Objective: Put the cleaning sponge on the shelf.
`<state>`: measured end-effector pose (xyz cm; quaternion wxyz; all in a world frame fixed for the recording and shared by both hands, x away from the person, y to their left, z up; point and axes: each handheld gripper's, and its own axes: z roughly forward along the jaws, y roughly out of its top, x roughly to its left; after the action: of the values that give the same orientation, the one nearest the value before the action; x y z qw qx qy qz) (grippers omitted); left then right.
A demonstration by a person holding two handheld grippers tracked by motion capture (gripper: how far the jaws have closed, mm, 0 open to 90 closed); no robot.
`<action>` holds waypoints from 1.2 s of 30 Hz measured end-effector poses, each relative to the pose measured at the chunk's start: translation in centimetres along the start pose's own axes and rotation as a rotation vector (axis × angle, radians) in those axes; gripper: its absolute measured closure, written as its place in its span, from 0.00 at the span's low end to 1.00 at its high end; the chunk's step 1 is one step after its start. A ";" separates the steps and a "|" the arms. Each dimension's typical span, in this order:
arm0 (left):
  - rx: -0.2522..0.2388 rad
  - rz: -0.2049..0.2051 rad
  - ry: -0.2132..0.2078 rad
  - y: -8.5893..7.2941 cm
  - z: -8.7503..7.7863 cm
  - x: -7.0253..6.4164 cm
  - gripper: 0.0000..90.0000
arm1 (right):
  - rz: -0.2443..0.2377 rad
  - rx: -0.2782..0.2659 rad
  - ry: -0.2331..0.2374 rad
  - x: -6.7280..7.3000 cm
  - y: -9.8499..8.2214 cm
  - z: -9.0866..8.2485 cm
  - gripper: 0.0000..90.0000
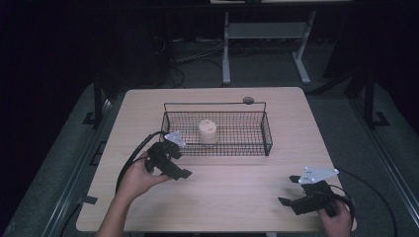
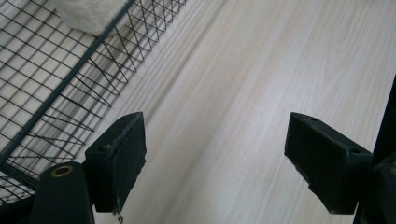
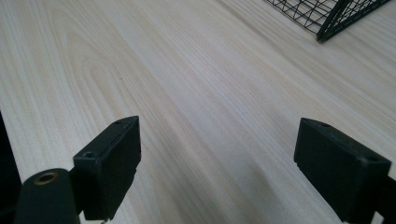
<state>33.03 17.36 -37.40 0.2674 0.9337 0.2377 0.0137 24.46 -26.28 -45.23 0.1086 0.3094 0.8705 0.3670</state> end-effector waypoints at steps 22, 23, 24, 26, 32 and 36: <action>-0.009 -0.030 0.016 -4.5 -0.6 -1.7 0.22 | -0.004 0.006 -0.005 0.2 -0.1 0.0 0.16; -0.014 -0.035 0.016 -4.9 -0.6 -1.9 0.22 | -0.004 0.006 -0.004 0.3 -0.1 0.0 0.16; -0.014 -0.035 0.016 -4.9 -0.6 -1.9 0.22 | -0.004 0.006 -0.004 0.3 -0.1 0.0 0.16; -0.017 -0.038 0.018 -5.4 -0.7 -2.1 0.22 | -0.007 0.011 -0.004 0.3 0.0 0.0 0.16; -0.034 -0.053 0.021 -6.7 -0.8 -2.7 0.22 | -0.008 0.014 -0.006 0.4 0.0 0.0 0.16; -0.053 -0.059 0.031 -7.5 -1.1 -3.1 0.22 | -0.007 0.014 -0.006 0.4 0.0 0.0 0.16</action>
<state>26.81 22.06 -39.92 0.2887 0.9186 0.2686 0.0264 24.14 -26.02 -45.23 0.1103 0.3084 0.8737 0.3596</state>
